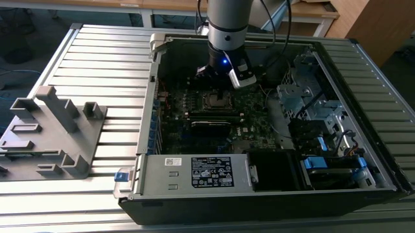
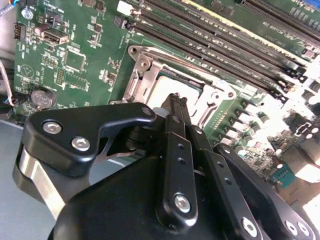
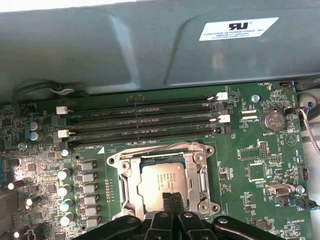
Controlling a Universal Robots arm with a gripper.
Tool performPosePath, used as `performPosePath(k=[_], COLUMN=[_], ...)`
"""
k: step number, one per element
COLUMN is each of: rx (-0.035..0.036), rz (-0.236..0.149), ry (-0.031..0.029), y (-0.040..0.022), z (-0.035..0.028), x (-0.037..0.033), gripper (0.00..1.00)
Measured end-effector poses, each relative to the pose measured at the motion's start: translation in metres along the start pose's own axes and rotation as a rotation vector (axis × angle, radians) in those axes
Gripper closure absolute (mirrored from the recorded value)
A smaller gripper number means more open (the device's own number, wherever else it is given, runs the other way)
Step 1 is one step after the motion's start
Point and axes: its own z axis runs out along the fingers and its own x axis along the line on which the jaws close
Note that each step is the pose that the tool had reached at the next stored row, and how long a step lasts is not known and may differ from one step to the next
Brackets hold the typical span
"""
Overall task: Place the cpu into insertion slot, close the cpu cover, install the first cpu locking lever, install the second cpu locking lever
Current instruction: 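Install the second cpu locking lever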
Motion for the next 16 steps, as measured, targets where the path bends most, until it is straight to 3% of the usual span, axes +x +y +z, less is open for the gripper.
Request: performPosePath(k=[12,13,15,16], rx=[0.002,0.0024,0.0053,0.0061], rz=[0.0,0.0,0.001,0.001], ry=[0.0004,0.0031,0.03,0.0345], y=[0.0002,0.0002,0.0003,0.0003], z=[-0.0011,-0.0011,-0.0009,-0.001], x=[-0.0001,-0.0001,-0.0006,-0.0006], gripper=[0.89,0.89,0.89,0.89])
